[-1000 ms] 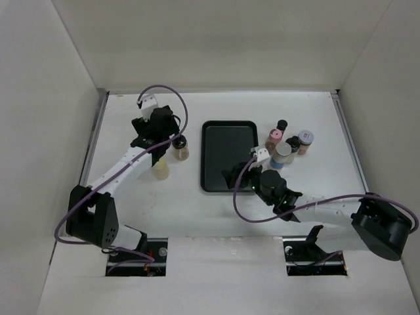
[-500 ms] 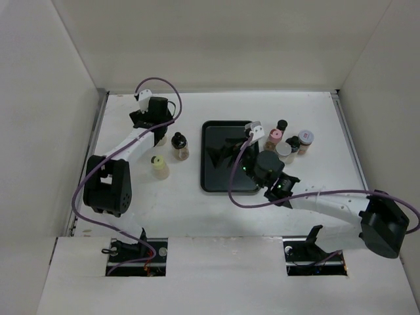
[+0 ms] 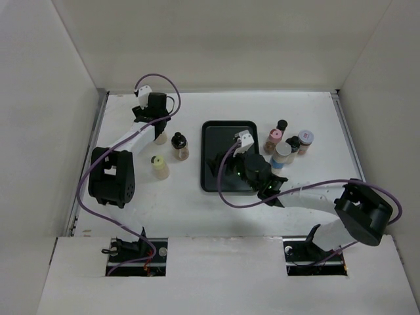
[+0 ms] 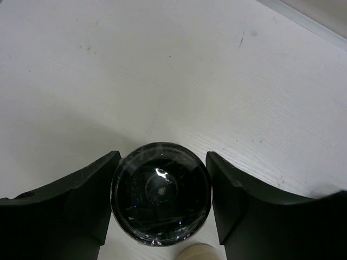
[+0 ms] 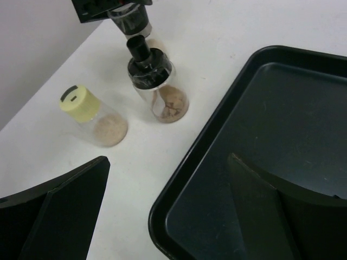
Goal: Organize the condiment bottles
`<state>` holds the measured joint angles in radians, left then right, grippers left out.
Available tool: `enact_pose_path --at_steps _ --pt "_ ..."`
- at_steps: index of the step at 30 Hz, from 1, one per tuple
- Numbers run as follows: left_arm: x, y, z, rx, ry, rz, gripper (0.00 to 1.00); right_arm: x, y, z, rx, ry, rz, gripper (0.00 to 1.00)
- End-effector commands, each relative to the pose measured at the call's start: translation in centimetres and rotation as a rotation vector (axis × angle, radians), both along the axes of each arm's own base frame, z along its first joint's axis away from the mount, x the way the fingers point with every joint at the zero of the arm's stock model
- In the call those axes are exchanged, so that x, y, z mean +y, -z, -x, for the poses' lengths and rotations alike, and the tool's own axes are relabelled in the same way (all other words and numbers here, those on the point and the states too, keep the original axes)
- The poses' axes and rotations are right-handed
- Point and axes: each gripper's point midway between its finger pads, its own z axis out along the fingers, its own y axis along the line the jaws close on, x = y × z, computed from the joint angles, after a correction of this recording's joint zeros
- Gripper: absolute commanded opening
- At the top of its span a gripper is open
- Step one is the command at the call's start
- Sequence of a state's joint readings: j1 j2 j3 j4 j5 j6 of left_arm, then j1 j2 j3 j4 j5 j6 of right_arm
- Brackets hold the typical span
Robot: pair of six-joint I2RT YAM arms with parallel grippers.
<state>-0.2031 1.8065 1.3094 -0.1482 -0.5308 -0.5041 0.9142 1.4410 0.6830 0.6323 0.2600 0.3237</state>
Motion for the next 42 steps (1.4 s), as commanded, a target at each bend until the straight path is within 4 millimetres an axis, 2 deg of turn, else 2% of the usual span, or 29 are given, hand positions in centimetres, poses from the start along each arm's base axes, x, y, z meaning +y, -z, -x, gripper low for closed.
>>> enact_pose_path --at_steps 1,5,8,11,13,17,20,23,25,29,35,42 --pt "0.2 -5.6 -1.0 -0.144 -0.008 0.024 0.33 -0.8 -2.7 -0.9 -0.056 0.027 -0.101 0.95" --pt "-0.8 -11.5 -0.9 -0.278 0.011 0.037 0.31 -2.7 -3.3 -1.6 -0.067 0.071 -0.158 0.95" --pt "-2.6 -16.0 -0.8 -0.366 0.058 0.028 0.31 -3.9 -3.4 -2.1 -0.061 0.104 -0.185 0.95" --pt "-4.8 -19.7 -0.4 -0.439 0.107 0.026 0.31 -5.2 -3.5 -2.7 -0.058 0.151 -0.202 0.95" --pt "-7.0 -21.2 -0.1 -0.460 0.163 0.035 0.31 -6.3 -3.4 -3.2 -0.057 0.197 -0.210 0.95" --pt "-12.3 -22.2 0.7 -0.483 0.287 0.074 0.31 -8.8 -3.3 -4.1 -0.064 0.306 -0.216 0.95" --pt "-16.7 -21.4 1.0 -0.470 0.376 0.096 0.31 -10.7 -3.4 -4.5 -0.070 0.374 -0.224 0.94" --pt "-20.3 -19.6 1.3 -0.445 0.439 0.108 0.31 -11.6 -3.0 -5.0 -0.057 0.408 -0.229 0.92" --pt "-22.0 -18.0 1.2 -0.424 0.464 0.109 0.31 -11.6 -2.7 -5.1 -0.048 0.412 -0.222 0.92" --pt "-24.3 -15.5 1.0 -0.384 0.500 0.119 0.31 -12.0 -2.9 -5.1 -0.050 0.420 -0.230 0.92" --pt "-25.8 -13.1 0.1 -0.366 0.512 0.107 0.31 -11.9 -2.9 -5.1 -0.048 0.418 -0.234 0.92" --pt "-25.0 -8.3 -1.2 -0.296 0.490 0.074 0.33 -12.0 -2.8 -5.2 -0.044 0.420 -0.236 0.92"
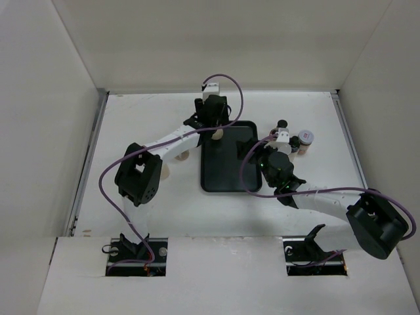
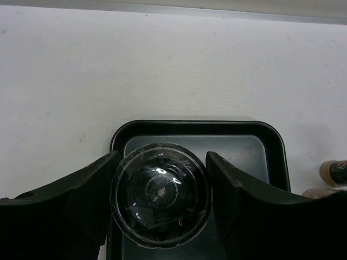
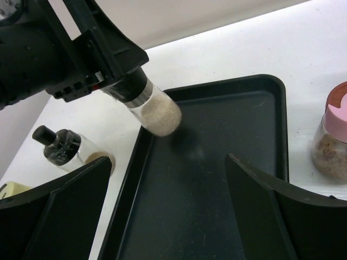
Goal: Organize the condiment bottles
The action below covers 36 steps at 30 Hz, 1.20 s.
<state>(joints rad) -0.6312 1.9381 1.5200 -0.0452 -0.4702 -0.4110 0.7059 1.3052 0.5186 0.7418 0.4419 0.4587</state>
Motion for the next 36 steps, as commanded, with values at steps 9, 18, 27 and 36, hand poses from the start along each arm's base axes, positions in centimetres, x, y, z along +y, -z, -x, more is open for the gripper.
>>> enact_pose_path --at_steps 9,18,27,36 --pt "0.9 -2.0 -2.3 -0.129 -0.056 0.066 0.43 -0.3 -1.8 -0.3 -0.043 0.015 -0.060 0.92" --pt "1.2 -1.6 -2.0 -0.137 -0.053 0.077 0.67 -0.2 -1.8 -0.2 -0.046 0.010 -0.057 0.93" --pt "1.9 -6.3 0.1 -0.208 -0.046 0.135 0.89 -0.2 -2.5 0.0 -0.063 0.001 -0.054 0.79" --pt "5.2 -9.9 9.1 -0.320 -0.062 0.279 0.67 1.3 -3.0 0.3 -0.040 -0.074 -0.032 0.23"
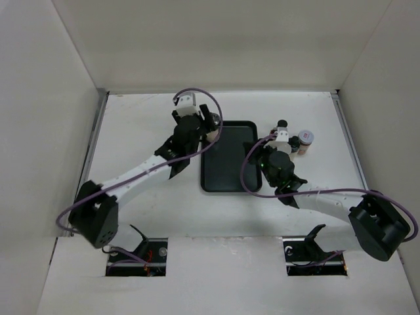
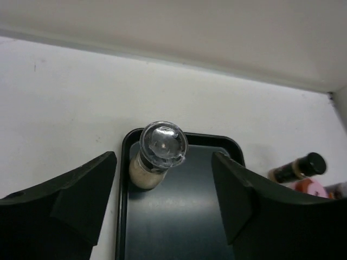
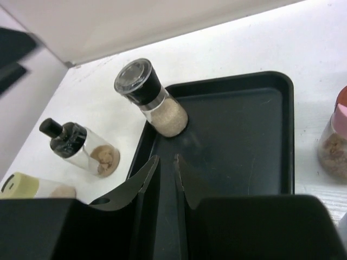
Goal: Organize the condiment bottles
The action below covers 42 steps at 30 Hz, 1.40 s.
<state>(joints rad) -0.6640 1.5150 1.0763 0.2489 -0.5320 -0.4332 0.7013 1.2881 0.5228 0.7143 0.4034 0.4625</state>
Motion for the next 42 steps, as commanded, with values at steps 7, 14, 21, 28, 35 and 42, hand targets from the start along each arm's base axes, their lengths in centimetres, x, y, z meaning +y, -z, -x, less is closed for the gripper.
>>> enact_pose_path --at_steps 7,14,21,28,35,42 --pt "3.1 2.7 8.6 -0.002 0.014 0.207 0.30 0.1 -5.3 1.1 -0.019 -0.020 -0.029 0.54" --pt "1.7 6.7 13.8 -0.022 0.132 0.285 0.31 -7.0 -5.6 3.7 0.115 0.201 0.095 0.84" --pt "2.1 5.5 15.0 -0.145 0.215 0.331 0.46 -13.5 -1.1 3.3 0.345 0.402 0.291 1.00" --pt "2.2 5.8 15.8 -0.154 0.237 0.332 0.68 -12.2 1.6 0.6 0.458 0.355 0.359 1.00" --pt "2.3 5.9 15.8 -0.154 0.232 0.328 0.70 -12.9 3.1 -0.7 0.479 0.397 0.388 0.88" --pt "1.9 6.9 15.3 -0.131 0.230 0.315 0.72 -13.3 3.2 -1.4 0.446 0.424 0.363 0.57"
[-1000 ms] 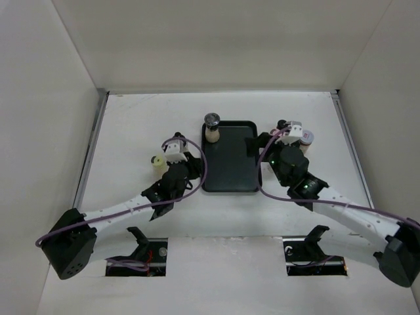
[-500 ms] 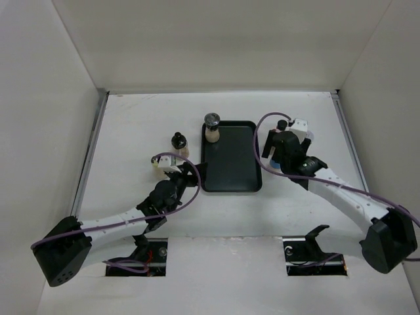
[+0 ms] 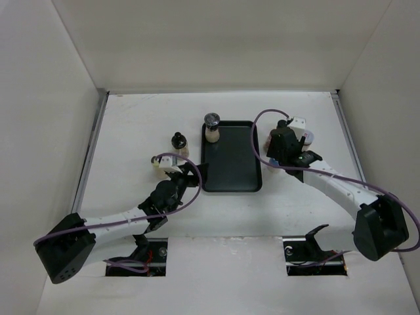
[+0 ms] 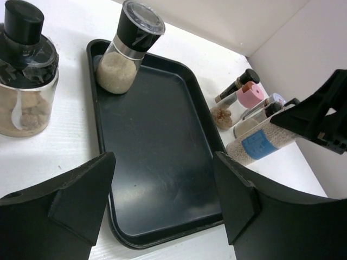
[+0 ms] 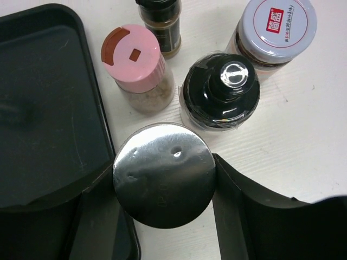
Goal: Organize the condiment bottles
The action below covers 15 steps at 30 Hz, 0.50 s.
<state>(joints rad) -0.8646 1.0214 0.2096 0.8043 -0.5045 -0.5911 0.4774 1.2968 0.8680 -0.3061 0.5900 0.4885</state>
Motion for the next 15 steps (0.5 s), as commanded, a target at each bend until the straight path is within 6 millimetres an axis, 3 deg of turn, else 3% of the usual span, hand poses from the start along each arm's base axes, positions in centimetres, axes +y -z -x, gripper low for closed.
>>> enact_pose_path --at_steps 1,3,9,12,15 --pt "-0.5 -1.1 -0.1 -0.037 0.015 0.036 0.72 0.3 -2.5 -1.5 -0.111 0.016 -0.033 0.51" --pt "-0.3 -1.3 -0.2 -0.041 0.007 0.040 0.73 0.8 -4.0 -1.1 -0.143 -0.002 -0.034 0.45" --pt "0.4 -0.6 -0.8 -0.025 -0.019 0.032 0.73 2.9 -10.5 -0.1 -0.262 -0.079 -0.050 0.44" --pt "0.2 -0.5 -0.9 -0.024 -0.016 0.031 0.73 5.5 -12.6 -1.8 -0.313 -0.143 -0.086 0.44" --pt "0.1 -0.3 -1.1 -0.020 -0.016 0.026 0.74 8.7 -13.3 -4.8 -0.345 -0.218 -0.109 0.44"
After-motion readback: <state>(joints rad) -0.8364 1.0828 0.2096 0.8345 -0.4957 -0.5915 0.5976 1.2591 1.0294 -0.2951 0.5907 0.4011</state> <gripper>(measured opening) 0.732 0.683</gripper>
